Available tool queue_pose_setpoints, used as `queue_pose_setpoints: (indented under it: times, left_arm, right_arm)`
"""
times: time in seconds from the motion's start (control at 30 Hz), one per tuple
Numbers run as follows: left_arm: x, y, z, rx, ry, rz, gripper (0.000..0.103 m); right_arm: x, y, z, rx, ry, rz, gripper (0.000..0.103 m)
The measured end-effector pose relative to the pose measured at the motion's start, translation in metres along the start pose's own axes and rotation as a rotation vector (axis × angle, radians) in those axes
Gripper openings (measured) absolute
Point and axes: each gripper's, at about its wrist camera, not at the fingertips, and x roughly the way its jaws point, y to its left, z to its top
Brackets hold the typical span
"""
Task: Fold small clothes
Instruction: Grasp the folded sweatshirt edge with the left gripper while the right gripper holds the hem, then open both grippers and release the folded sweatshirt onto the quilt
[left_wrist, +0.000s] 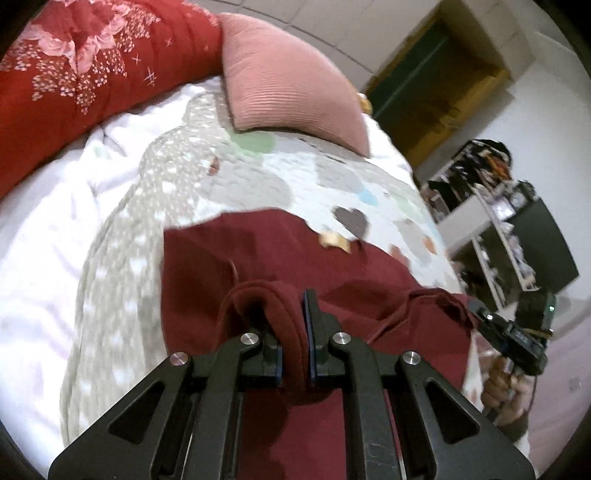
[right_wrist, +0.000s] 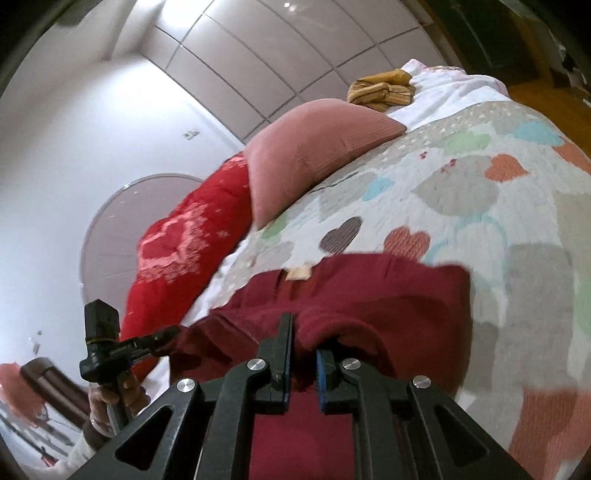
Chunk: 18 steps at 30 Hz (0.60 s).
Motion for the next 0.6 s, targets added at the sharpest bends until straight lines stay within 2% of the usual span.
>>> queue_pose_setpoints:
  times: [0.1,0.17,0.23,0.27,0.3,0.33,0.37,0.4,0.43,0.5,0.6]
  left_arm:
    - [0.023,0.004,0.014,0.005,0.021,0.017,0.008]
    - [0.039,0.014,0.02,-0.035,0.054,0.042,0.009]
    - [0.044,0.022,0.024,-0.074,0.074,0.012,0.014]
    - [0.043,0.024,0.026,-0.087,0.083,-0.013,0.016]
    - [0.039,0.022,0.027,-0.087,0.082,-0.027,0.023]
    - [0.031,0.021,0.029,-0.077,0.061,-0.041,0.04]
    - [0.024,0.019,0.031,-0.064,0.038,-0.04,0.051]
    - [0.016,0.016,0.033,-0.05,0.012,-0.032,0.07]
    - [0.007,0.013,0.035,-0.043,-0.024,-0.008,0.079]
    - [-0.001,0.008,0.037,-0.016,-0.061,0.02,0.08]
    - [-0.001,0.001,0.034,0.009,-0.06,0.026,0.08]
  right_arm:
    - [0.024,-0.017,0.022,0.014,-0.008,-0.026,0.009]
    - [0.042,-0.027,0.028,0.017,0.02,-0.042,0.01]
    - [0.064,-0.043,0.032,0.076,0.088,-0.066,0.02]
    - [0.067,-0.049,0.033,0.097,0.104,-0.068,0.032]
    - [0.065,-0.053,0.034,0.113,0.091,-0.06,0.036]
    - [0.057,-0.055,0.035,0.121,0.056,-0.058,0.037]
    - [0.047,-0.056,0.037,0.13,0.01,-0.061,0.041]
    - [0.033,-0.057,0.038,0.145,-0.039,-0.063,0.044]
    - [0.02,-0.057,0.039,0.161,-0.081,-0.06,0.044]
    - [0.007,-0.047,0.041,0.123,-0.074,-0.042,0.044]
    - [0.01,-0.011,0.036,-0.063,-0.024,-0.154,0.044]
